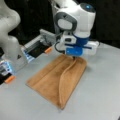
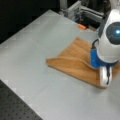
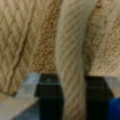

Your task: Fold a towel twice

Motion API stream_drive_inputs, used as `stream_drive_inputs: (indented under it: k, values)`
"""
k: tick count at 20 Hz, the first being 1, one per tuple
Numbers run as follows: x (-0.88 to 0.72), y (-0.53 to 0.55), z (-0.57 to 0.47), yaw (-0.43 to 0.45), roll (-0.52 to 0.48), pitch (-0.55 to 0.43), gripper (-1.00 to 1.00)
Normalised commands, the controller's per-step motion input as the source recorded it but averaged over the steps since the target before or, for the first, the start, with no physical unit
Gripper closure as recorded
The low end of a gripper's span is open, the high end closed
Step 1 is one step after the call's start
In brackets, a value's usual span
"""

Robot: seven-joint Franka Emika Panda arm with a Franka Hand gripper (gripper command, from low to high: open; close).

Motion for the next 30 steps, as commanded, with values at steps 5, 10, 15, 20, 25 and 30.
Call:
stream_drive_inputs:
  k: [5,10,15,20,25,30]
  values:
    - [-0.37,0.01,-0.01,-0.195,0.115,0.041,1.00]
    - [-0.47,0.05,-0.01,-0.136,0.117,0.041,1.00]
    - [-0.68,0.03,0.04,-0.066,0.143,0.010,1.00]
    - [-0.67,-0.01,0.04,-0.033,0.165,-0.046,1.00]
    - [-0.58,0.01,0.02,-0.056,0.157,-0.071,1.00]
    - [-0.37,0.05,-0.04,-0.079,0.135,-0.095,1.00]
